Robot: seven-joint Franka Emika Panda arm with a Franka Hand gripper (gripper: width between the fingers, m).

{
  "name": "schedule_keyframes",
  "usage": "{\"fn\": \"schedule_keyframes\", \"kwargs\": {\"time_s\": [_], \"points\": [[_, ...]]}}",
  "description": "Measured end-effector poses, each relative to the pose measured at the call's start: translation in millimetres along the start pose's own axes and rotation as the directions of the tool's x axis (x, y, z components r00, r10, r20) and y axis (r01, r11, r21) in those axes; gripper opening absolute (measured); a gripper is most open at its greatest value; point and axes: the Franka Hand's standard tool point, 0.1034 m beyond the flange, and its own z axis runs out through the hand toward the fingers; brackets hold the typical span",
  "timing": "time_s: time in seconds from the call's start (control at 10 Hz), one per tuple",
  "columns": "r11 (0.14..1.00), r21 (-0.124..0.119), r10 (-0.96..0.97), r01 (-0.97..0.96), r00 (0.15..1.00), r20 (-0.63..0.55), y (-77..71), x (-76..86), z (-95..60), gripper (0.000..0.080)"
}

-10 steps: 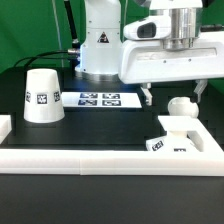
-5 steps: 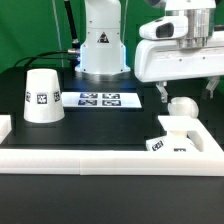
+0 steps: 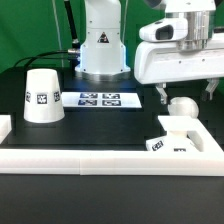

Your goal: Assemble lamp

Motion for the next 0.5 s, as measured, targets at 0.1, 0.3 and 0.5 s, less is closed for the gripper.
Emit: {"fn": "schedule_keyframes", "kwargs": {"time_s": [0.1, 0.3, 0.5], "points": [[1.0, 0.004, 0.02, -0.02, 1.0, 0.005, 1.5, -1.2, 2.2, 0.0699], [0.998, 0.006, 0.062, -0.062, 0.998, 0.01, 2.3, -2.0, 4.3, 0.0699], [0.998, 0.004, 0.061, -0.061, 0.998, 0.023, 1.7, -3.9, 5.6, 0.0699]]}}
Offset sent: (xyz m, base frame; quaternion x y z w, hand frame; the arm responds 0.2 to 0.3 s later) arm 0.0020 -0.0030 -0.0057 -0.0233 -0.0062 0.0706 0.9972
